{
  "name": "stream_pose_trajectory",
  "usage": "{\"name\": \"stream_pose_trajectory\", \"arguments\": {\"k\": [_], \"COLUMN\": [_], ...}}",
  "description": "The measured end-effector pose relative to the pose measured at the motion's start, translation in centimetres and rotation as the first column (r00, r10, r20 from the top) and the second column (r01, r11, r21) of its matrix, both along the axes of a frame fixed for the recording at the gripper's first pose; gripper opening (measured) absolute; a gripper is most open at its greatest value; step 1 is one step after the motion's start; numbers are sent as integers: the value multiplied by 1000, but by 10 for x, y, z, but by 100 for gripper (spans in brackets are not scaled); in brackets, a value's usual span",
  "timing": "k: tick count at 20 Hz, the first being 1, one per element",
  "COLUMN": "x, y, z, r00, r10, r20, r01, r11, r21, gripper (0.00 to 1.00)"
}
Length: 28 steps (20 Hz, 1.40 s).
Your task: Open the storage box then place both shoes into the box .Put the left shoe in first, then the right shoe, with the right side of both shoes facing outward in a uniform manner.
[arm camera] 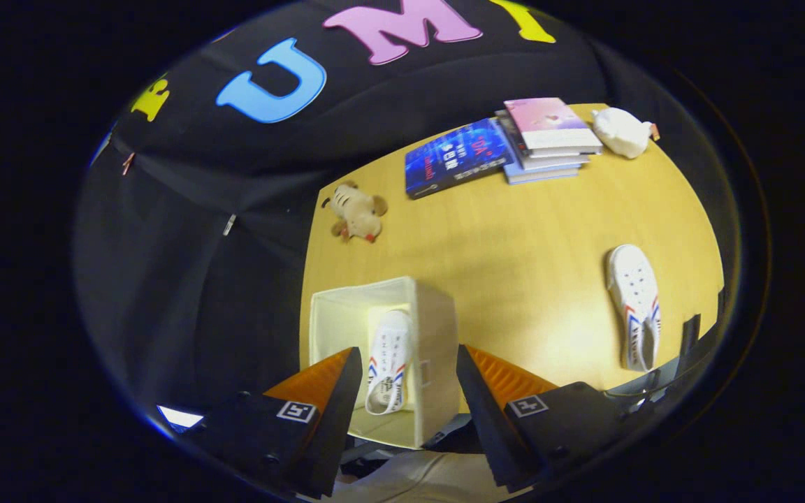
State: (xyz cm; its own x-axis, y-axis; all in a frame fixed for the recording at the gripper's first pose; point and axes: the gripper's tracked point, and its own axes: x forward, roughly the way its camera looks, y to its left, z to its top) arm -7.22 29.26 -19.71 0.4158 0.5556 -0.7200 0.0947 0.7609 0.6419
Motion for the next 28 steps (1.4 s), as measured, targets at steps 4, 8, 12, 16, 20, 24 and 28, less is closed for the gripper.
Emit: {"name": "stream_pose_trajectory", "arguments": {"k": [4, 8, 12, 16, 20, 24, 28], "x": [2, -10, -25, -32, -28, -27, -30], "y": [-92, -166, -214, -241, -244, -232, -230], "z": [-46, -98, -156, -209, -248, -273, -287], "r00": [998, 990, 978, 960, 946, 936, 935], "r10": [-62, -83, -69, -59, -21, 52, 114], "r20": [-34, -116, -199, -274, -325, -349, -337], "r01": [58, 61, 20, -24, -81, -160, -229], "r11": [992, 981, 970, 957, 951, 944, 918], "r21": [-111, -184, -241, -290, -299, -290, -325], "gripper": [84, 83, 82, 78, 74, 71, 52]}}
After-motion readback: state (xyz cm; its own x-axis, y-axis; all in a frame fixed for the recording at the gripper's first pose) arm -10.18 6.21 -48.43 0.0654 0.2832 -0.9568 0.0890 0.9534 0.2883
